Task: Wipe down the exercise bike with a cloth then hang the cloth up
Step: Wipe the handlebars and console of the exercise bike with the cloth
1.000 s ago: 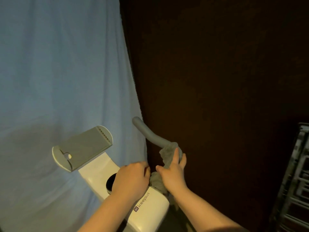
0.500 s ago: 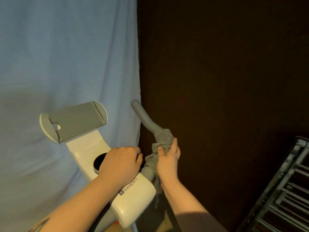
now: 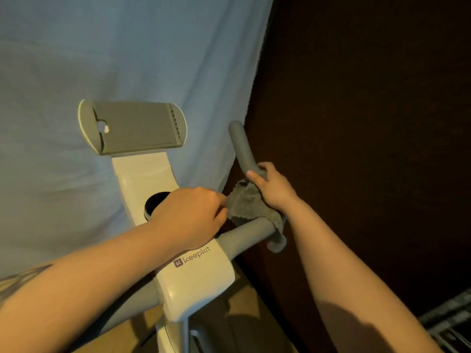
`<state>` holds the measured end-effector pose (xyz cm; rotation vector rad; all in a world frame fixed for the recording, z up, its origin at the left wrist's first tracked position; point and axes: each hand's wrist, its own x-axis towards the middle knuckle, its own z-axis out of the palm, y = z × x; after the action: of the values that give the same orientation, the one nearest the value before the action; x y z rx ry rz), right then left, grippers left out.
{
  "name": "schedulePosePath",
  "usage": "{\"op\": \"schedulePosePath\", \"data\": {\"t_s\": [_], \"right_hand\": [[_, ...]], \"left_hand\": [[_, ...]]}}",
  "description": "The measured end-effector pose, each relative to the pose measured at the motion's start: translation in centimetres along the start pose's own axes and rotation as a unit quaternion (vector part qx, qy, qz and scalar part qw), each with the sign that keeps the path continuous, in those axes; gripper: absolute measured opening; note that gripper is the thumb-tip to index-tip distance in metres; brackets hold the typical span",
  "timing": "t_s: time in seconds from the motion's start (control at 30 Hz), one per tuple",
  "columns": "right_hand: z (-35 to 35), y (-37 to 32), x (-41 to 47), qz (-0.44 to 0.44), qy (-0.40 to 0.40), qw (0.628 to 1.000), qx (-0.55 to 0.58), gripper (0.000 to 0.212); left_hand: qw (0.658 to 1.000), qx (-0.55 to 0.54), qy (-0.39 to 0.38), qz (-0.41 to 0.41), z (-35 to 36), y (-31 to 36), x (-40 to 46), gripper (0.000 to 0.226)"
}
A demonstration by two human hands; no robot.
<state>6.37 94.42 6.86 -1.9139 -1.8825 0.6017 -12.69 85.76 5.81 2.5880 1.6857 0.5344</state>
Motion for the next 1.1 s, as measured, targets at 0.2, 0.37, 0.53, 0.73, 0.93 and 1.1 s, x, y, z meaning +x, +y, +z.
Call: {"op": "schedulePosePath", "data": {"t_s": [0.2, 0.37, 0.53, 0.73, 0.93, 1.1], "right_hand": [[1.4, 1.0, -2.8, 0.099, 0.043, 0.994, 0.02, 0.079], [0.4, -0.3, -1.4, 0.099, 0.011, 0.995, -0.005, 0.064], [2.4, 1.2, -4.0, 0.165, 0.11, 0.955, 0.219, 0.072], [3.9, 0.7, -4.2, 0.2, 0.167, 0.885, 0.385, 0.069], [5.1, 0.4, -5.2, 0.252, 0.205, 0.775, 0.543, 0.065], [6.5, -1.3, -8.3, 0.228, 0.247, 0.837, 0.432, 0.079]], "left_hand": [[1.0, -0.016, 0.001, -0.001, 0.2, 0.0, 0.0, 0.027], [1.0, -0.011, -0.002, -0.015, 0.1, -0.1, 0.2, 0.027], [1.0, -0.004, -0.012, -0.015, 0.2, 0.2, 0.1, 0.027], [1.0, -0.004, -0.018, -0.016, 0.2, -0.1, 0.1, 0.026], [1.0, -0.009, -0.016, -0.003, 0.1, 0.3, 0.0, 0.029], [1.0, -0.006, -0.018, 0.012, 0.1, 0.2, -0.5, 0.03]]}}
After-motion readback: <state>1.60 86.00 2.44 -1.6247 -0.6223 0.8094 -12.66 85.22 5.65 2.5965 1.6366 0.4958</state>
